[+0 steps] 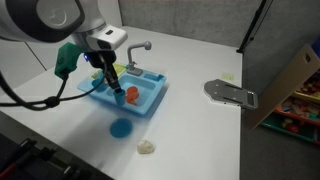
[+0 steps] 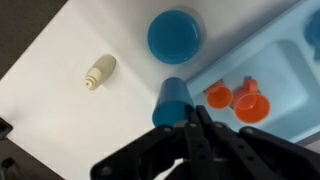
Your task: Remove the blue cup from inside the sink and put it on the table
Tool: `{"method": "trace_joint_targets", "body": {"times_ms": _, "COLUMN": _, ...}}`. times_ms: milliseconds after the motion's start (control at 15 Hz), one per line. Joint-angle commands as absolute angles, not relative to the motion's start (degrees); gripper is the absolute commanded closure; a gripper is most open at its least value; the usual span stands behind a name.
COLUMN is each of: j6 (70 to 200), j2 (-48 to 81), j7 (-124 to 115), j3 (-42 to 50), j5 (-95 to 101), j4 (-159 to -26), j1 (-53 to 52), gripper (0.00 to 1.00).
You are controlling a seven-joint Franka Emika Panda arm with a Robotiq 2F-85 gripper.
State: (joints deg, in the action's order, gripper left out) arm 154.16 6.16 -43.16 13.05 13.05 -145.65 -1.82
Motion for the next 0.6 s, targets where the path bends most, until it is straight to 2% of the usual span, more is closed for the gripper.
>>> {"method": "trace_joint_targets", "body": {"times_ms": 0, "j6": 157.7, "j2": 6.1, "j7": -47.2, "j3": 13.3, "j5": 16.4, "j4": -148.4, "j1": 0.5, "gripper": 0.97}}
{"method": "trace_joint_targets", "body": {"times_ms": 333, "j6": 164.5, "j2": 9.5, "j7": -49.7, "j3": 14.9, "j5": 17.2, "j4": -149.6, "j1": 1.0, "gripper": 0.97}}
{"method": "trace_joint_targets", "body": {"times_ms": 533, "j6": 163.6, "j2": 9.9, "j7": -47.2, "j3": 15.1, "j5": 14.9, "j4": -149.1, "j1": 0.4, "gripper": 0.95}}
